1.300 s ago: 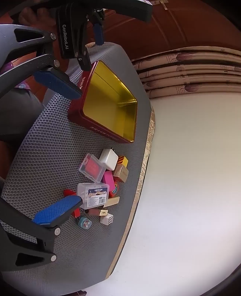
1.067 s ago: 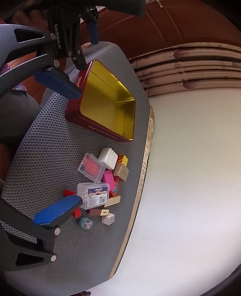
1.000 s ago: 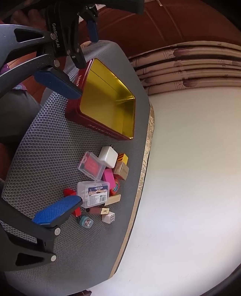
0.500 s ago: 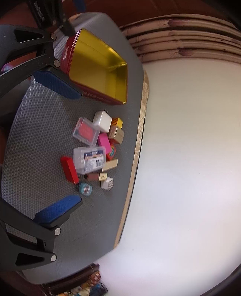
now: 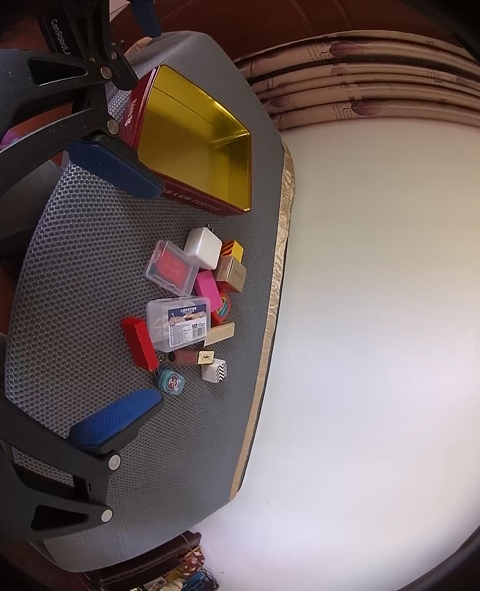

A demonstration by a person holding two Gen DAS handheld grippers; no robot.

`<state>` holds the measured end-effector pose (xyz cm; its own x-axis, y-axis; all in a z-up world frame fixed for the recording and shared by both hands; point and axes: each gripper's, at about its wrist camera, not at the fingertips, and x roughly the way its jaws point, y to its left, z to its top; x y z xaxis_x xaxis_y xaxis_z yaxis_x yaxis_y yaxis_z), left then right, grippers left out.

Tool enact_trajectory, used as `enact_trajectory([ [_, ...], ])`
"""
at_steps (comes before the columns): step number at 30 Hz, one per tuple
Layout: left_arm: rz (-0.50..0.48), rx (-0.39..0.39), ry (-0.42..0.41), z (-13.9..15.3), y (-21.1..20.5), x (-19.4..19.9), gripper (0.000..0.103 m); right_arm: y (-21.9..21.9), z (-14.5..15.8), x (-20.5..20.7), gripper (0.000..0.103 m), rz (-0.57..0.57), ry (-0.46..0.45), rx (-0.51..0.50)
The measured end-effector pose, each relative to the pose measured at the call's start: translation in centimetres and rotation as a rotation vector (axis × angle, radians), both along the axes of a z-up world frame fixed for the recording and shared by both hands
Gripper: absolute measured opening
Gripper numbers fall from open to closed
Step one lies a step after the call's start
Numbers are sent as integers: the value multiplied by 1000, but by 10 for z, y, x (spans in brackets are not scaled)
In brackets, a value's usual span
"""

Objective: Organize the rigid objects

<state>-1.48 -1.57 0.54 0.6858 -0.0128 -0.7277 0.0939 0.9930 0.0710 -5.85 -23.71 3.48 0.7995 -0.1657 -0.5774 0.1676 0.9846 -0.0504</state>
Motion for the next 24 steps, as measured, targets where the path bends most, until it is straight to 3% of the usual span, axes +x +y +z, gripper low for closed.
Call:
enact_trajectory([
  [10, -11, 7, 12, -3, -2, 1, 89, -5, -6, 4, 103, 13, 49, 56],
  [24, -15, -5, 35, -7, -3, 4, 89, 0, -6, 0, 103, 49, 39, 64],
])
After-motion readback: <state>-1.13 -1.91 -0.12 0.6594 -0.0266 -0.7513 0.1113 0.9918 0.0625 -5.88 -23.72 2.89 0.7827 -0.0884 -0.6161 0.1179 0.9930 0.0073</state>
